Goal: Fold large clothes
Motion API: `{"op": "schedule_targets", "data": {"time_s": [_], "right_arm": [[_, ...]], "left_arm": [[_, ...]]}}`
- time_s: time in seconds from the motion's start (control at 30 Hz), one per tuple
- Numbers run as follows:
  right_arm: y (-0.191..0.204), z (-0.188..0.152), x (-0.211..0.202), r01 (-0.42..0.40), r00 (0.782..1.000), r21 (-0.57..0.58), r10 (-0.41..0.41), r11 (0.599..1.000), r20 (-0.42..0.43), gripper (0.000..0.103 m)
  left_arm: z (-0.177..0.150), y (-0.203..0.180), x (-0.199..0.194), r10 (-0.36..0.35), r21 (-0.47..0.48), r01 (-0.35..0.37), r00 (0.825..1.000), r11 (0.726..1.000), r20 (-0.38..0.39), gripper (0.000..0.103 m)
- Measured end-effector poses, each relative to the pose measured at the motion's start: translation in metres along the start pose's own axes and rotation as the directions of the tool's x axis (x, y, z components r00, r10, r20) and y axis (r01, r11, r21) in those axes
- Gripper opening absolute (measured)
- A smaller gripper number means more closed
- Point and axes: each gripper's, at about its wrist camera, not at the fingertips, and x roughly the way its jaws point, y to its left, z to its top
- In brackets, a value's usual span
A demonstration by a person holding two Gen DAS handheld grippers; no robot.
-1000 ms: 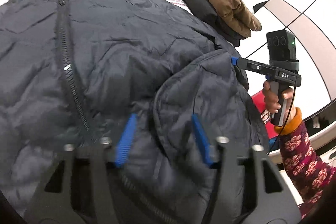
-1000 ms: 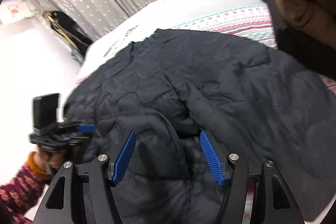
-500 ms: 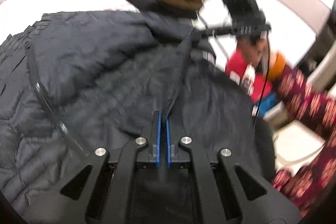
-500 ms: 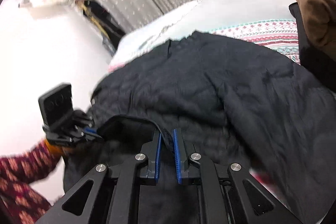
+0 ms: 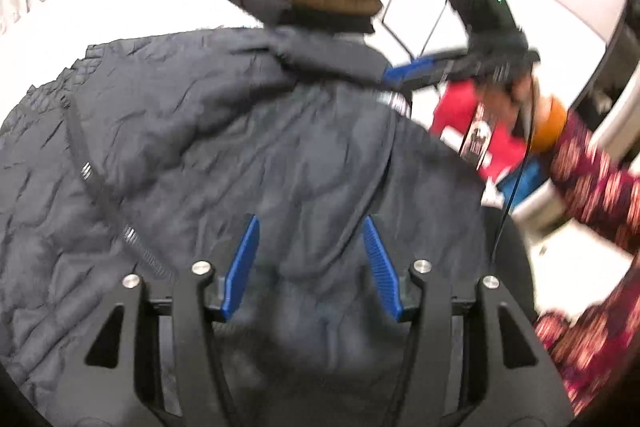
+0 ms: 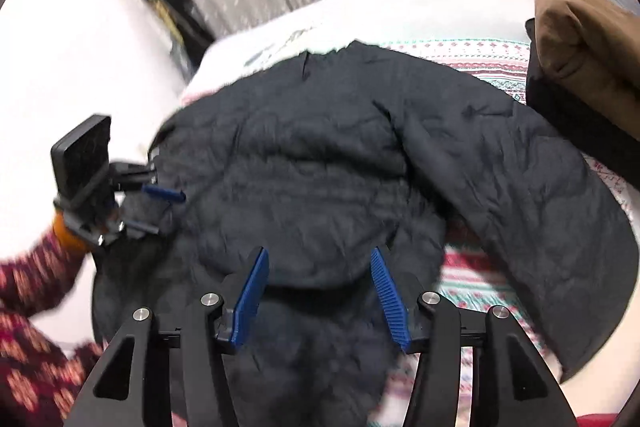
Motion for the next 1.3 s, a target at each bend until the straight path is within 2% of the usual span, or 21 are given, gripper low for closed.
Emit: {"op": "schedule_targets", "data": {"time_s": [0.1, 0.17, 0.2, 0.27, 0.3, 0.37, 0.47, 0.53, 0.63, 0.7, 0.73, 0.77, 0.83, 0.9, 0.97, 1.03, 1.13, 1.2, 1.3], "right_arm": [[-0.003, 0.001, 0.027, 0.012, 1.000, 0.048, -0.012, 0.999, -0.007, 0.054], [-0.003, -0.005, 0.045, 0.031, 0.999, 0.058, -0.029, 0.998, -0.046, 0.054], [-0.004, -0.008, 0.053, 0.055, 0.996, 0.051, -0.052, 0.997, -0.071, 0.054], [-0.004, -0.019, 0.068, 0.139, 0.980, 0.001, -0.138, 0.990, -0.141, 0.054], [-0.001, -0.024, 0.071, 0.168, 0.973, -0.039, -0.172, 0.985, -0.153, 0.054], [0.006, -0.032, 0.067, 0.210, 0.962, -0.084, -0.221, 0.974, -0.162, 0.054], [0.014, -0.031, 0.055, 0.242, 0.954, -0.086, -0.253, 0.967, -0.161, 0.055], [0.021, -0.024, 0.046, 0.261, 0.953, -0.088, -0.271, 0.961, -0.133, 0.055], [0.025, -0.012, 0.038, 0.276, 0.955, -0.072, -0.282, 0.958, -0.088, 0.062], [0.026, -0.003, 0.035, 0.293, 0.954, -0.046, -0.295, 0.955, -0.054, 0.064], [0.022, 0.000, 0.035, 0.303, 0.952, -0.029, -0.304, 0.952, -0.040, 0.065], [0.016, -0.001, 0.032, 0.326, 0.945, -0.002, -0.326, 0.945, -0.026, 0.065], [-0.001, 0.004, 0.023, 0.366, 0.930, 0.057, -0.366, 0.929, -0.015, 0.065], [-0.022, 0.004, 0.011, 0.397, 0.917, 0.123, -0.399, 0.909, -0.007, 0.066], [-0.049, 0.002, -0.002, 0.447, 0.891, 0.190, -0.454, 0.874, -0.011, 0.066], [-0.087, -0.004, -0.021, 0.500, 0.858, 0.278, -0.512, 0.820, -0.032, 0.066], [-0.137, -0.014, -0.048, 0.532, 0.827, 0.408, -0.560, 0.742, -0.060, 0.067], [-0.167, -0.020, -0.062, 0.538, 0.814, 0.476, -0.576, 0.696, -0.076, 0.069], [-0.208, -0.027, -0.071, 0.529, 0.809, 0.555, -0.579, 0.641, -0.102, 0.071]], "left_arm": [[0.007, -0.008, 0.023, -0.015, -0.018, 0.015, 1.000, 1.000, -0.022, 0.056], [0.002, -0.014, 0.047, -0.008, 0.004, 0.008, 0.995, 1.000, -0.102, 0.056], [-0.007, -0.018, 0.063, 0.010, 0.028, -0.006, 0.986, 1.000, -0.168, 0.056], [-0.020, -0.023, 0.070, 0.068, 0.091, -0.051, 0.981, 0.994, -0.183, 0.056], [-0.027, -0.027, 0.064, 0.086, 0.115, -0.067, 0.981, 0.991, -0.175, 0.056], [-0.034, -0.024, 0.048, 0.104, 0.092, -0.088, 0.978, 0.992, -0.182, 0.060], [-0.048, -0.005, 0.010, 0.145, -0.012, -0.148, 0.980, 0.989, -0.136, 0.077], [-0.059, 0.017, -0.021, 0.195, -0.097, -0.204, 0.976, 0.974, -0.094, 0.078], [-0.073, 0.048, -0.055, 0.300, -0.208, -0.307, 0.952, 0.929, -0.068, 0.081], [-0.083, 0.076, -0.080, 0.390, -0.279, -0.393, 0.918, 0.876, -0.066, 0.082], [-0.089, 0.094, -0.091, 0.440, -0.322, -0.441, 0.894, 0.838, -0.079, 0.082], [-0.097, 0.111, -0.098, 0.468, -0.347, -0.468, 0.879, 0.812, -0.091, 0.082], [-0.106, 0.139, -0.110, 0.536, -0.401, -0.540, 0.833, 0.740, -0.135, 0.082], [-0.109, 0.159, -0.114, 0.565, -0.429, -0.575, 0.808, 0.697, -0.167, 0.082], [-0.113, 0.167, -0.116, 0.557, -0.447, -0.566, 0.814, 0.693, -0.166, 0.082], [-0.111, 0.168, -0.114, 0.542, -0.448, -0.547, 0.826, 0.707, -0.154, 0.082], [-0.094, 0.159, -0.100, 0.534, -0.406, -0.539, 0.834, 0.738, -0.139, 0.082], [-0.079, 0.148, -0.087, 0.522, -0.365, -0.533, 0.842, 0.763, -0.139, 0.082], [-0.050, 0.130, -0.061, 0.503, -0.292, -0.519, 0.854, 0.803, -0.136, 0.082]]}}
